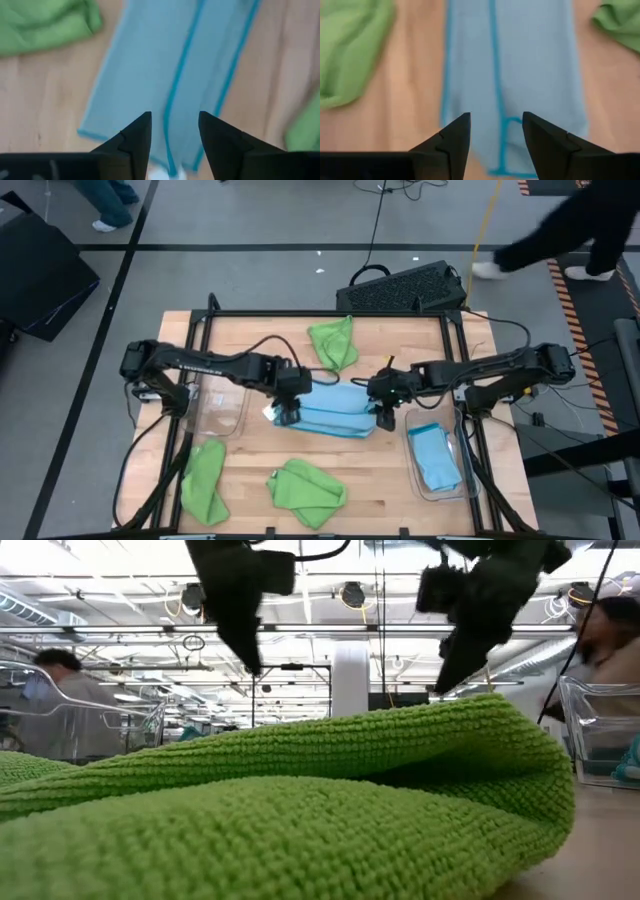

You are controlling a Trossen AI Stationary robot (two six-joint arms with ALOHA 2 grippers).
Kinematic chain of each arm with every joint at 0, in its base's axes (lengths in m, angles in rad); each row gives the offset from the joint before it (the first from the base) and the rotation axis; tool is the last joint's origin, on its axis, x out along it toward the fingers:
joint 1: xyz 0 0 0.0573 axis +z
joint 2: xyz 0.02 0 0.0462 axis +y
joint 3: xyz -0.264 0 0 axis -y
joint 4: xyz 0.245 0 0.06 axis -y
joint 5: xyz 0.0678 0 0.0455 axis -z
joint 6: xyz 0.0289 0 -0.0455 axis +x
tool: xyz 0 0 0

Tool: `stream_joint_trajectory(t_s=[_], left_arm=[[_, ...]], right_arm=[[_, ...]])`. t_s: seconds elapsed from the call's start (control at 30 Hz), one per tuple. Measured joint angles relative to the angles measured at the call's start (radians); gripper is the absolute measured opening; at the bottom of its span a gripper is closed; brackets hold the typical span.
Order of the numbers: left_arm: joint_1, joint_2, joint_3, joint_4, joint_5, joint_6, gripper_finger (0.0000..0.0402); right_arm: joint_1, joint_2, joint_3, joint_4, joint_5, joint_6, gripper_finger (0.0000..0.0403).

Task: Sort microfiber towel by color & place in baskets
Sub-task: Fold the blue microfiber towel

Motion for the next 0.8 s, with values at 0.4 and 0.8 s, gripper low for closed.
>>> stream_joint_trajectory(t_s=[0.4, 0.8], left_arm=[[0.075, 0.136, -0.177, 0.138, -0.022, -0.012, 0.0168], [-0.022, 0.058, -0.129, -0.005, 0.514, -0.074, 0.0168]], right_arm=[[-0.008, 0.193, 0.000, -0.033, 0.128, 0.000, 0.0167], [0.031, 0.109, -0.001, 0.089, -0.572, 0.097, 0.0166]])
